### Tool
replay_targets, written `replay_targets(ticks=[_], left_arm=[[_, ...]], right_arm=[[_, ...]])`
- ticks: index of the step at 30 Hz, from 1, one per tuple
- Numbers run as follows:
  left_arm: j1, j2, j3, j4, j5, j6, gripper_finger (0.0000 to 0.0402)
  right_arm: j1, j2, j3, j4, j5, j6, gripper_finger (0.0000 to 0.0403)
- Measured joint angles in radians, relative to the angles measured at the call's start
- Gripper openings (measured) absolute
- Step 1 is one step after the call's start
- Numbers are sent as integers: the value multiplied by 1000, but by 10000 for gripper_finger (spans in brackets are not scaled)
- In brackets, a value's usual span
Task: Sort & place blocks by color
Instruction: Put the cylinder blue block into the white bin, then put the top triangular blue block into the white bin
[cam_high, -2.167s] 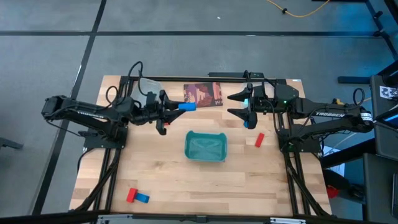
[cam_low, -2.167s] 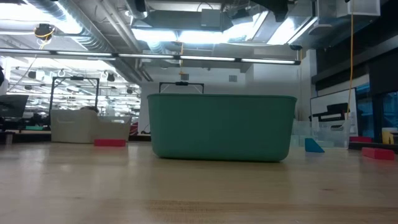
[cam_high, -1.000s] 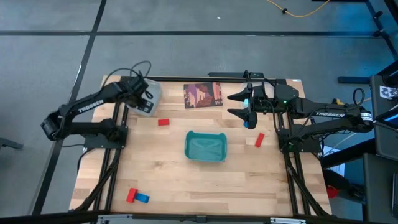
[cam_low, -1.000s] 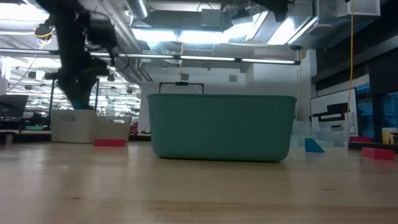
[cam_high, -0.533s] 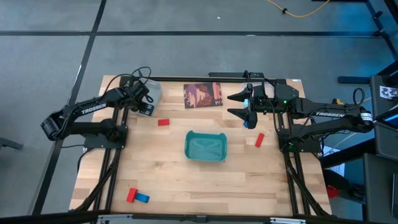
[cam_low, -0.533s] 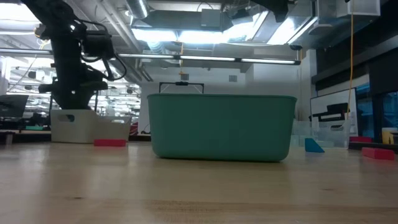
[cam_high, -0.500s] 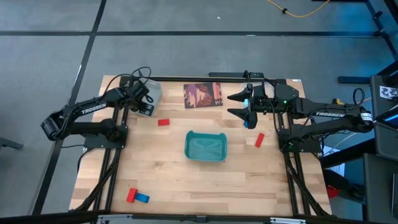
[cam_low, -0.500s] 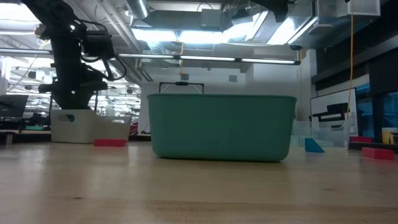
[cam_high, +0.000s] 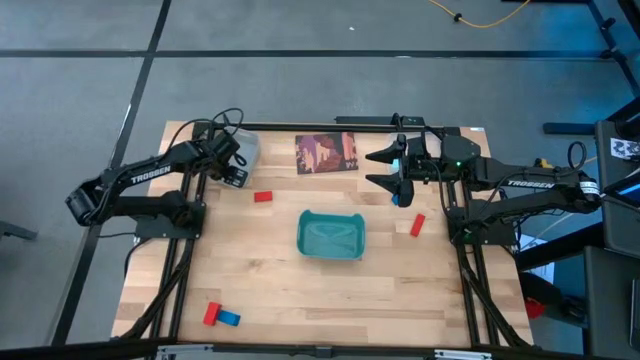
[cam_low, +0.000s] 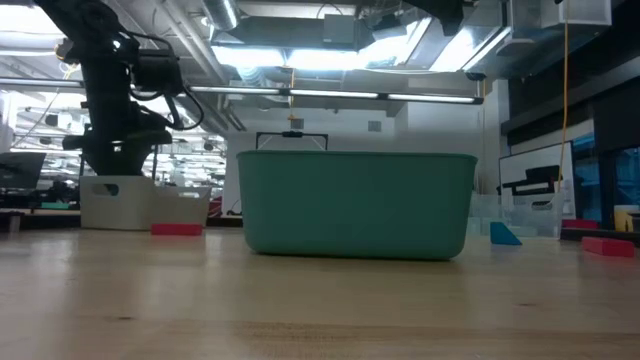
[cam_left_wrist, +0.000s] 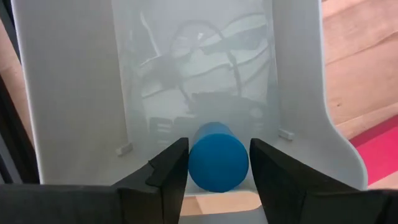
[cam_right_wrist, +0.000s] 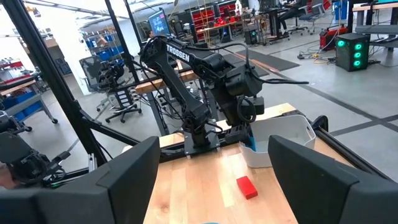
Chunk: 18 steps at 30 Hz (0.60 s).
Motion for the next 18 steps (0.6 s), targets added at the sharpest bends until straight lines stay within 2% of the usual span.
replay_targets(ticks=[10,18], left_arm=[[0,0,4,2,0,2,175],[0,-5,122,-3,-27,55,187]], right_arm=[[0,0,0,0,0,26,304],[0,0,0,0,0,26,304]])
